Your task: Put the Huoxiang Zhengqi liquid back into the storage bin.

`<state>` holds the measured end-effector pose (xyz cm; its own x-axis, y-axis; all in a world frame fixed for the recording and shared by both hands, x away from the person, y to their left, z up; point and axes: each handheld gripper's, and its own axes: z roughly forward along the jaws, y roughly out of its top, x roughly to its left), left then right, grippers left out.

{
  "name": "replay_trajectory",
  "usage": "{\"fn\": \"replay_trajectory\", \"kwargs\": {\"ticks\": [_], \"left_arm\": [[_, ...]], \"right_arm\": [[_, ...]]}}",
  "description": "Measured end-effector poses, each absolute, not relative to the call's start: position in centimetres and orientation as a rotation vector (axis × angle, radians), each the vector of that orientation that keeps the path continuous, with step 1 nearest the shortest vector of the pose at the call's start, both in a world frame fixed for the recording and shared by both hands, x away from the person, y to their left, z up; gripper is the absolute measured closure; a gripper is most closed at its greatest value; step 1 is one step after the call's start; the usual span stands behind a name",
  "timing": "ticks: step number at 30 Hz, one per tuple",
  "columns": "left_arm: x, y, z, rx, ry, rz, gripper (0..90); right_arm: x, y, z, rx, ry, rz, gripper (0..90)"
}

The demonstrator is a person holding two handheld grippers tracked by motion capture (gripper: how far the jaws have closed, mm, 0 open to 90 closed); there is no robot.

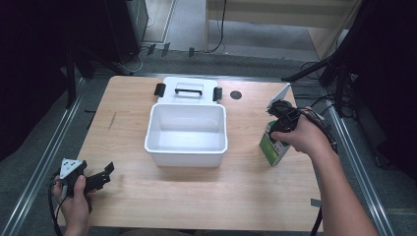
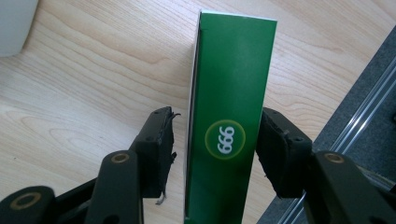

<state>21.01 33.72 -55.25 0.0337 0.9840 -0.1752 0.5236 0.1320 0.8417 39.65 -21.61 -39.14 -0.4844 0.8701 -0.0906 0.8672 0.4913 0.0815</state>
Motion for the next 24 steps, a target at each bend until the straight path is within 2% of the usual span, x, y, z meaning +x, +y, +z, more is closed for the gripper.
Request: {"fn": "replay_trajectory", "kwargs": {"ticks": [7, 9, 14, 24], "left_arm": [[21.0, 33.8, -55.3, 1.498, 1.602, 0.713, 0.6], [21.0, 33.8, -55.3, 1.5, 1.6, 0.712, 0.7], [21.0, 33.8, -55.3, 1.502, 1.601, 0.709, 0.7], [21.1, 33.8, -55.3, 1.5, 1.602, 0.709, 0.7]], "right_arm": [[40.0, -21.8, -39.8, 1.52, 2.634, 0.006, 59.0], [39.9, -21.8, -39.8, 1.49, 2.645, 0.01, 59.0], [39.1, -21.8, -39.8, 1.216, 2.744, 0.032, 62.5], [38.6, -22.1, -39.8, 0.879, 2.792, 0.034, 63.5]]}}
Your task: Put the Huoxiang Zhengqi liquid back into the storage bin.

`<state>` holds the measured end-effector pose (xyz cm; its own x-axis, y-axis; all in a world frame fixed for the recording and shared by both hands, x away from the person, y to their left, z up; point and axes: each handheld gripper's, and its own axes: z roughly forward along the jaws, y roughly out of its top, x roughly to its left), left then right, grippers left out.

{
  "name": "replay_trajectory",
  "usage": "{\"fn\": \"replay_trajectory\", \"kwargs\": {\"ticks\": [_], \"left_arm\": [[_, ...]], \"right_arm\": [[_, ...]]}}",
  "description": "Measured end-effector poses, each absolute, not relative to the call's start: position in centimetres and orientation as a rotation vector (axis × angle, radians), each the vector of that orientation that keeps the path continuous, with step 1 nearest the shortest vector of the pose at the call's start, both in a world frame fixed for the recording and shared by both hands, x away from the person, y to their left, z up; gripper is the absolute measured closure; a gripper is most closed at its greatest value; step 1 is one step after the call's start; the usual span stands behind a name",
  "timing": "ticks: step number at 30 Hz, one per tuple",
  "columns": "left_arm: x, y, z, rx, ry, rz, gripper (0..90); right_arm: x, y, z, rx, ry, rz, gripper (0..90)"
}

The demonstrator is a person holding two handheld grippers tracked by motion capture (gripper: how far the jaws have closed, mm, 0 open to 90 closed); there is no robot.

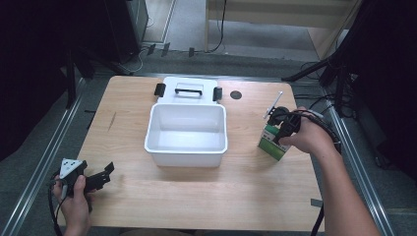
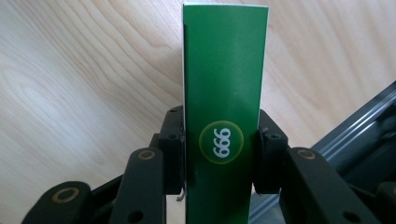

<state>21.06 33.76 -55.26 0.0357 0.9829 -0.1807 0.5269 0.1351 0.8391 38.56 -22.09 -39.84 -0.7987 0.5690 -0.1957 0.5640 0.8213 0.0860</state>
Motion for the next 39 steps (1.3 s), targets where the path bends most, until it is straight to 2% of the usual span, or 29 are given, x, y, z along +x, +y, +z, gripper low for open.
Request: {"fn": "replay_trajectory", "kwargs": {"ticks": [2, 8, 13, 19, 39], "left_arm": [[21.1, 33.8, -55.3, 1.5, 1.602, 0.709, 0.7], [21.1, 33.8, -55.3, 1.5, 1.603, 0.706, 0.7], [21.1, 33.7, -55.3, 1.502, 1.602, 0.707, 0.7], [21.1, 33.7, -55.3, 1.499, 1.602, 0.708, 0.7], [21.1, 33.7, -55.3, 1.507, 1.602, 0.706, 0.7]], "right_arm": [[38.5, -22.2, -39.8, 0.745, 2.802, 0.022, 63.6], [38.2, -22.2, -38.8, 0.638, 2.841, 0.092, 63.8], [38.0, -21.8, -37.0, 0.502, 2.912, 0.247, 63.9], [37.7, -21.1, -35.3, 0.304, 2.941, 0.251, 63.8], [38.3, -18.6, -29.2, 0.112, 3.0, 0.213, 63.7]]}}
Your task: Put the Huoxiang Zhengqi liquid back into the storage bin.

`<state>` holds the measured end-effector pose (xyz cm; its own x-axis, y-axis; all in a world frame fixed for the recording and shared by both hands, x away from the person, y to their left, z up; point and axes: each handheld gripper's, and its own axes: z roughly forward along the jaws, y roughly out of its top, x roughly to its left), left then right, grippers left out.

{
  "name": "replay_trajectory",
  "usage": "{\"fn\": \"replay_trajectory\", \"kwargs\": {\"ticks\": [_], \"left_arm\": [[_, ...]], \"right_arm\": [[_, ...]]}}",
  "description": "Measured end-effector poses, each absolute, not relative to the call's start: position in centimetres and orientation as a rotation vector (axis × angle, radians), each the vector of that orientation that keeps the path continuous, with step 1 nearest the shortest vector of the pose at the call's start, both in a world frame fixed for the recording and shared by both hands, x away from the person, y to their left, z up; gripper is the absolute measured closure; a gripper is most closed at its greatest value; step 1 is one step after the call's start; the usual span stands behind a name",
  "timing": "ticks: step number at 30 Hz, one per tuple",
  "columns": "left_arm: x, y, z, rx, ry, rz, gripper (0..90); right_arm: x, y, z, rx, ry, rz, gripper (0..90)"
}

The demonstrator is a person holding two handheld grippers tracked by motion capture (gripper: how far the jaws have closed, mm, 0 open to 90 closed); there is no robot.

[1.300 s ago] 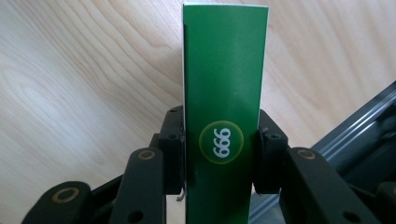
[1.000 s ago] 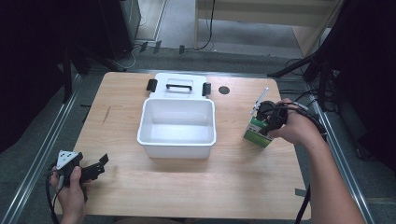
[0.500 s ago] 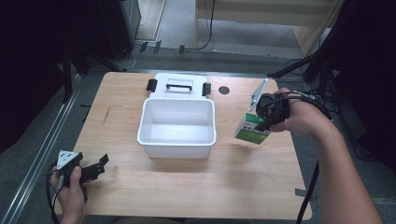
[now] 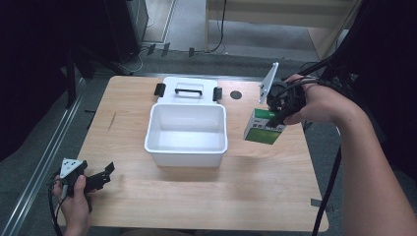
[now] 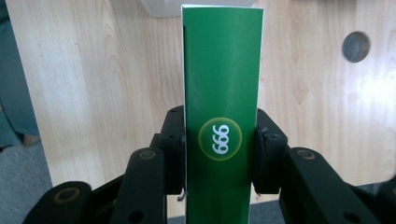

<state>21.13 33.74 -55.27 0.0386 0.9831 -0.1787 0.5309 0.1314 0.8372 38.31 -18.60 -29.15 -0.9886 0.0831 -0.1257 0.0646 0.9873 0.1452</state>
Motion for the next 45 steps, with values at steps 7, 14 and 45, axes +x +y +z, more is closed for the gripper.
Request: {"fn": "replay_trajectory", "kwargs": {"ticks": [7, 14, 45], "left_arm": [[21.1, 33.7, -55.3, 1.508, 1.602, 0.703, 0.7], [21.1, 33.7, -55.3, 1.501, 1.606, 0.707, 0.7], [21.2, 33.8, -55.3, 1.506, 1.597, 0.677, 0.7]], "right_arm": [[38.6, -17.0, -27.0, 0.12, 2.997, 0.215, 63.6], [38.9, -15.1, -25.6, 0.109, 3.002, 0.251, 63.1], [40.2, -5.5, -24.5, 0.015, 3.004, 0.268, 63.5]]}}
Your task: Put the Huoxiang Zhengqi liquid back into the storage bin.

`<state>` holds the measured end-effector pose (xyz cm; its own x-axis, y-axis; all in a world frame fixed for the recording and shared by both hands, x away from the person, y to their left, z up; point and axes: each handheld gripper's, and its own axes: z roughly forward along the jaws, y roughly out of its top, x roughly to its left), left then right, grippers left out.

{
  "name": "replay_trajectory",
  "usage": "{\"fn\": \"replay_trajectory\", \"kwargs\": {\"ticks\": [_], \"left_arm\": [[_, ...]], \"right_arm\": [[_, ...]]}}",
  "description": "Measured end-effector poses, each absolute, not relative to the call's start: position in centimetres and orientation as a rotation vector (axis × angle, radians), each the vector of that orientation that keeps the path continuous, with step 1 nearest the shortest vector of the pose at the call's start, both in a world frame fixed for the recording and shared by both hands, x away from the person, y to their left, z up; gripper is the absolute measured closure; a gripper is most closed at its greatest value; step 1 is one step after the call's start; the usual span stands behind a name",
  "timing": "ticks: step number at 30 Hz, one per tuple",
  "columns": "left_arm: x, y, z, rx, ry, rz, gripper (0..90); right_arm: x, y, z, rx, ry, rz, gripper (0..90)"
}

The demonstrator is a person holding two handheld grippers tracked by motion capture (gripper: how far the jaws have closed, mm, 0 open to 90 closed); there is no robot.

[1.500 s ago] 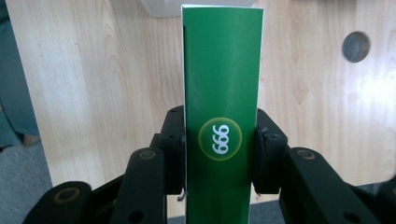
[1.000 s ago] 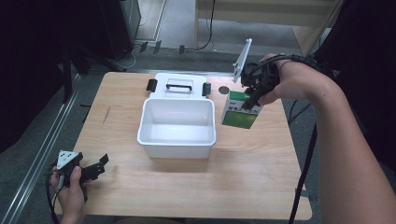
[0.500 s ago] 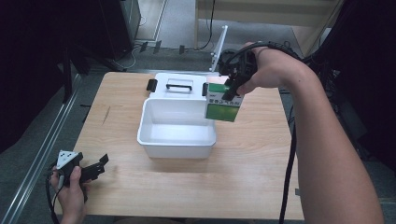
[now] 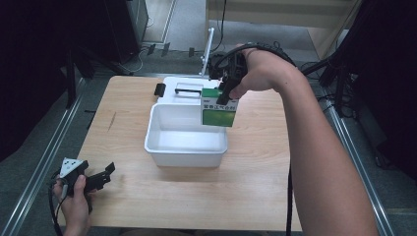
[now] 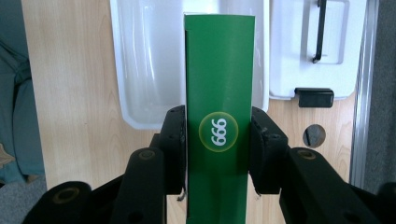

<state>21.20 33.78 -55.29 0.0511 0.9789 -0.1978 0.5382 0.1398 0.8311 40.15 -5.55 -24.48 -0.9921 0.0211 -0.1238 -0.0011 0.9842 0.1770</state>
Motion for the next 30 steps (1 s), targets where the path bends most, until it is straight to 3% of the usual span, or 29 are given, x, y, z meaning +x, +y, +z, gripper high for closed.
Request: {"fn": "replay_trajectory", "kwargs": {"ticks": [30], "left_arm": [[21.3, 33.9, -55.3, 1.503, 1.599, 0.659, 0.7]], "right_arm": [[40.5, -2.7, -28.1, -0.178, 2.997, 0.252, 63.8]]}}
